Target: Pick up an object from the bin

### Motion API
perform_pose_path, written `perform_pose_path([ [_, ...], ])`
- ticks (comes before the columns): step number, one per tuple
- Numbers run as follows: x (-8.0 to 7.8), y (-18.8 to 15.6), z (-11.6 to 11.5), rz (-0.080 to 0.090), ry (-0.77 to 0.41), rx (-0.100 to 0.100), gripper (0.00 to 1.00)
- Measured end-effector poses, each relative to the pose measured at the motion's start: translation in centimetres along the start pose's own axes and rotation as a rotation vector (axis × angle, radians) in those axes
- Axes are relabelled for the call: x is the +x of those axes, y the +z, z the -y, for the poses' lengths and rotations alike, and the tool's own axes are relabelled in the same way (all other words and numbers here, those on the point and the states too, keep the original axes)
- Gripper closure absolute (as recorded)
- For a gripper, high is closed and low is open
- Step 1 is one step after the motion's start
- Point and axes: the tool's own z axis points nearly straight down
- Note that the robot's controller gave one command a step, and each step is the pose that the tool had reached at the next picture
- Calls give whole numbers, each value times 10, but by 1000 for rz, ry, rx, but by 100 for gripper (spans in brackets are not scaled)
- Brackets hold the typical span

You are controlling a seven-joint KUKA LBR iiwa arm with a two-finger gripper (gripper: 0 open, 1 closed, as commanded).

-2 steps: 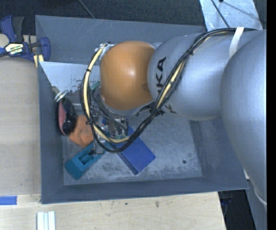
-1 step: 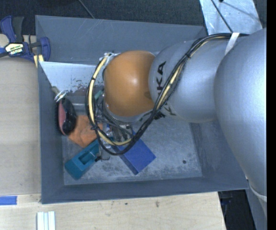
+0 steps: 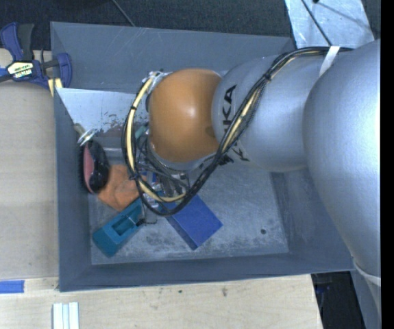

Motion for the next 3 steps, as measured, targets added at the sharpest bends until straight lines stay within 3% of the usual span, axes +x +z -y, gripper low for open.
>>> perform_pose_path([
  [1, -33, 53, -9, -33, -180, 5, 100],
  [2, -33, 53, -9, -33, -179, 5, 100],
  [3, -33, -82, 4, 1, -218, 0, 100],
])
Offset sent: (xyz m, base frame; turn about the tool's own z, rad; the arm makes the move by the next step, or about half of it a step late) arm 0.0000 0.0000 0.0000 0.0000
